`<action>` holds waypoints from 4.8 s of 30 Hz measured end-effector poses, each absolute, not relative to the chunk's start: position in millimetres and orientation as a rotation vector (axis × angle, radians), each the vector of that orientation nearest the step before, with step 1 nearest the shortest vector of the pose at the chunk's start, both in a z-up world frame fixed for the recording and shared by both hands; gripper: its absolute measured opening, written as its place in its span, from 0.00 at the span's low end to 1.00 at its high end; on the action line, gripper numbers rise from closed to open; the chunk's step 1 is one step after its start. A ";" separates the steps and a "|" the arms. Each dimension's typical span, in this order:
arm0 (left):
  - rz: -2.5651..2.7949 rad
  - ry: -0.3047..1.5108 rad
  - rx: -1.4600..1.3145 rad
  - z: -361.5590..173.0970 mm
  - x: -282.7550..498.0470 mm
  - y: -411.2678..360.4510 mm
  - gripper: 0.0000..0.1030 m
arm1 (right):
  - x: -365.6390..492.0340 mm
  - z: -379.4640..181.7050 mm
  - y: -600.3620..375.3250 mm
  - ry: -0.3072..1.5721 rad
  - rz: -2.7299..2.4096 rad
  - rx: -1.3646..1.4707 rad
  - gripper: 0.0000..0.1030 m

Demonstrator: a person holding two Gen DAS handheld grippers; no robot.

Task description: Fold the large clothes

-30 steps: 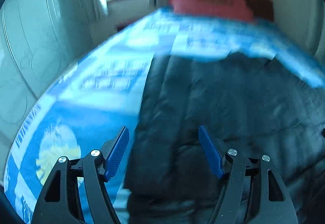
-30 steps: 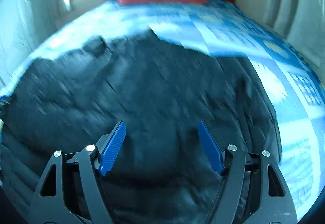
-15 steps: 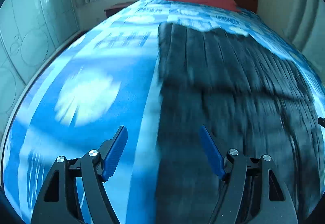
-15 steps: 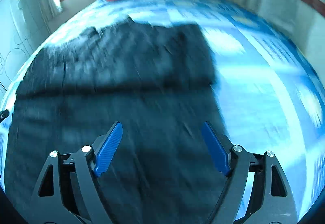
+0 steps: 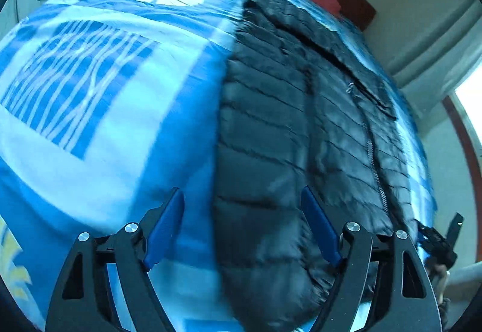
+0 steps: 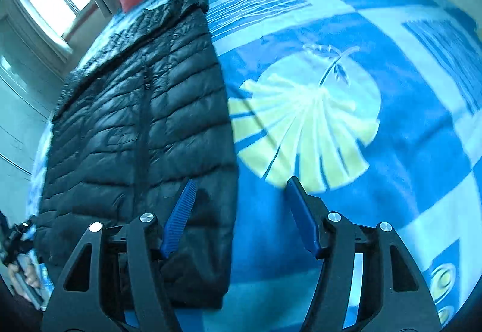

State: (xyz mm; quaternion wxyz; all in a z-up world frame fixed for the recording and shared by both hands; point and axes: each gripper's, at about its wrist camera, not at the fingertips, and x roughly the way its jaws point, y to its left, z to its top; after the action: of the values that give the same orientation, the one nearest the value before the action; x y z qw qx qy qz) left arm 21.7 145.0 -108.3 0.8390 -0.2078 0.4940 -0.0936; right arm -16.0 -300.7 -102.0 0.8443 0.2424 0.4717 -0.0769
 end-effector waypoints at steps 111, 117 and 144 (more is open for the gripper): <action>-0.290 0.953 -0.626 -78.0 329.4 130.4 0.12 | 324.5 -103.4 -350.7 0.810 0.132 1.006 0.11; -0.339 0.923 -0.672 -64.8 323.1 135.5 0.32 | 303.5 -86.7 -355.2 0.716 0.188 1.002 0.63; -0.310 0.963 -0.265 -60.6 375.5 115.7 0.15 | 371.1 -57.5 -324.1 0.889 0.130 0.388 0.11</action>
State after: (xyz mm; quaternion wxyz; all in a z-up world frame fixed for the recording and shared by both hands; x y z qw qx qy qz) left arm 375.5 115.7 -60.6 0.8665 -0.1264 0.4597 -0.1480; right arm 371.1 -324.1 -57.5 0.8826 0.1862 0.4271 0.0627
